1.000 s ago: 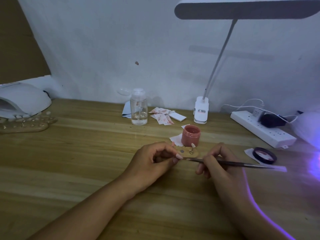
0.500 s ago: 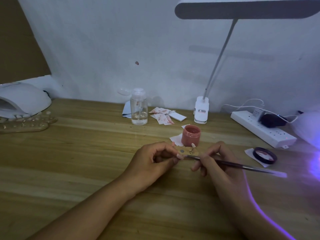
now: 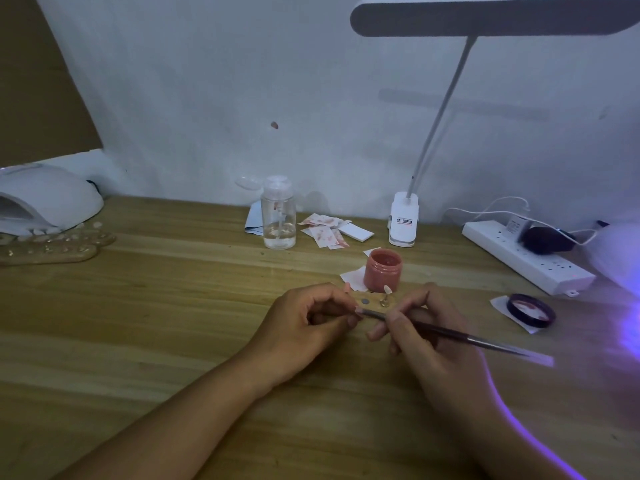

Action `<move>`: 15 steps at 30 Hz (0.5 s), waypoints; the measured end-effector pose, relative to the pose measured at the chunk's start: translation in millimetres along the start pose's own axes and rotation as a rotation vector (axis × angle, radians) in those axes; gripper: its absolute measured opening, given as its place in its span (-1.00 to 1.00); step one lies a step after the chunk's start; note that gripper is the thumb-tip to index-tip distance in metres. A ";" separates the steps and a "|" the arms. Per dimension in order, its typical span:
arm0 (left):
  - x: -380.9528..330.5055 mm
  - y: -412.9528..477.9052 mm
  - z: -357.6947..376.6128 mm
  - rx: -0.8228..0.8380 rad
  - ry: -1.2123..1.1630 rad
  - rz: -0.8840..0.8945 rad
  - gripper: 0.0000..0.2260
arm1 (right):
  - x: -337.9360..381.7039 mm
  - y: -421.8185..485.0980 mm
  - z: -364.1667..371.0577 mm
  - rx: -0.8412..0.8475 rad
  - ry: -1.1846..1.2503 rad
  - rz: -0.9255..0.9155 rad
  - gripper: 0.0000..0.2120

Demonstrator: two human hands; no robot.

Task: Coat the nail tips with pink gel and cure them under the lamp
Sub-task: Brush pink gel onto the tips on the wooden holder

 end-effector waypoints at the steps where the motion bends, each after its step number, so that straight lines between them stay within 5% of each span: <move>1: 0.0 0.0 0.2 -0.002 -0.005 0.000 -0.87 | -2.7 0.9 -0.9 -0.022 -0.009 0.015 -0.86; 9: -0.7 -0.2 1.0 -0.010 -0.060 0.031 -0.91 | -4.7 1.6 -8.2 -0.210 -0.036 -0.073 -0.86; 15: -6.5 -2.8 2.7 0.018 -0.064 0.109 -0.87 | -12.0 4.5 -1.4 -0.099 -0.218 -0.089 -0.78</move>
Point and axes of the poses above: each hand's wrist, its own y-axis towards the middle knuckle, its own z-axis out of the palm, x = y × z, the point moved 2 cm from there along y, towards the middle knuckle, and after that the axes turned 4 degrees about -y, right-handed, at the moved point
